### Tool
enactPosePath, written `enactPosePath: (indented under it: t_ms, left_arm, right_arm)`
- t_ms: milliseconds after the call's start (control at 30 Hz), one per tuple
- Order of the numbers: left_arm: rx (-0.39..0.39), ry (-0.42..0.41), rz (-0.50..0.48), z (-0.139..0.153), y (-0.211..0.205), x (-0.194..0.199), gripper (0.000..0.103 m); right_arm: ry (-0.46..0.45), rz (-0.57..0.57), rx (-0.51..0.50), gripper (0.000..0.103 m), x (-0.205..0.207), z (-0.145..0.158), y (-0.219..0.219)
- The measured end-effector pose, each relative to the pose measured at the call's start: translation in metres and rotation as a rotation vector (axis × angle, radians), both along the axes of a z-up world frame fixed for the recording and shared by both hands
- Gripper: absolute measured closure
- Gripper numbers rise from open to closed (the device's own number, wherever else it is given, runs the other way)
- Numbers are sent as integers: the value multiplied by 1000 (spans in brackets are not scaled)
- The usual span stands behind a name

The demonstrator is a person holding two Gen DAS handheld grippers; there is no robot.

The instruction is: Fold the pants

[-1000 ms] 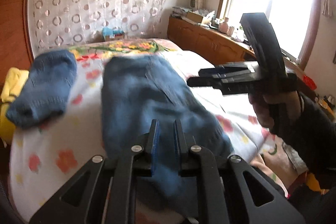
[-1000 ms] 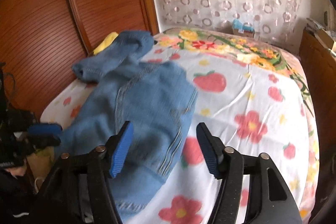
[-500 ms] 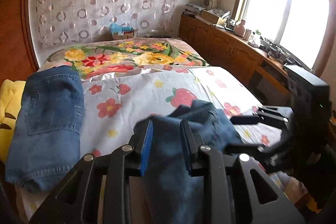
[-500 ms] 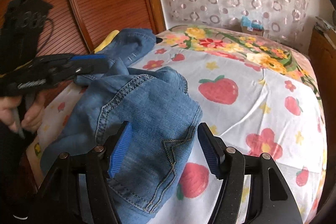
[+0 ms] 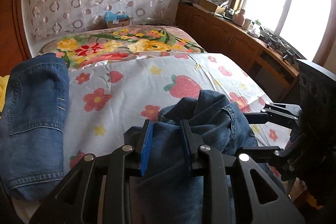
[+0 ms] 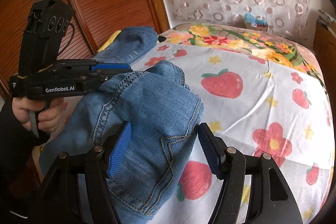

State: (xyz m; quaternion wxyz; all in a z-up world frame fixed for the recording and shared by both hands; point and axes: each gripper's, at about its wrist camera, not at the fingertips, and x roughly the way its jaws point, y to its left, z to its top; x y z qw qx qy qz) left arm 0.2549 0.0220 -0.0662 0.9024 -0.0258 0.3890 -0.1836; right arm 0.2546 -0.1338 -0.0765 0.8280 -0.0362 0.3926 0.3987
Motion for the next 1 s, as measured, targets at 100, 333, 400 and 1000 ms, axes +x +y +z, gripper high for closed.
enactPosePath:
  t_ms: [100,333,400,1000]
  left_arm:
    - [4,-9,-11,2,-2,-3,101]
    - [-18,-143,70,35,8,-21,103]
    - [-22,-192,102,46,13,-27,103]
    - [9,-123,160,15,28,-60,89]
  right_arm:
    - [2,3,2,36,0,-1,0]
    - [1,1,-2,36,-6,-4,2]
    - [2,5,-4,36,-7,-3,1]
    - [39,2,-10,28,-16,-6,4]
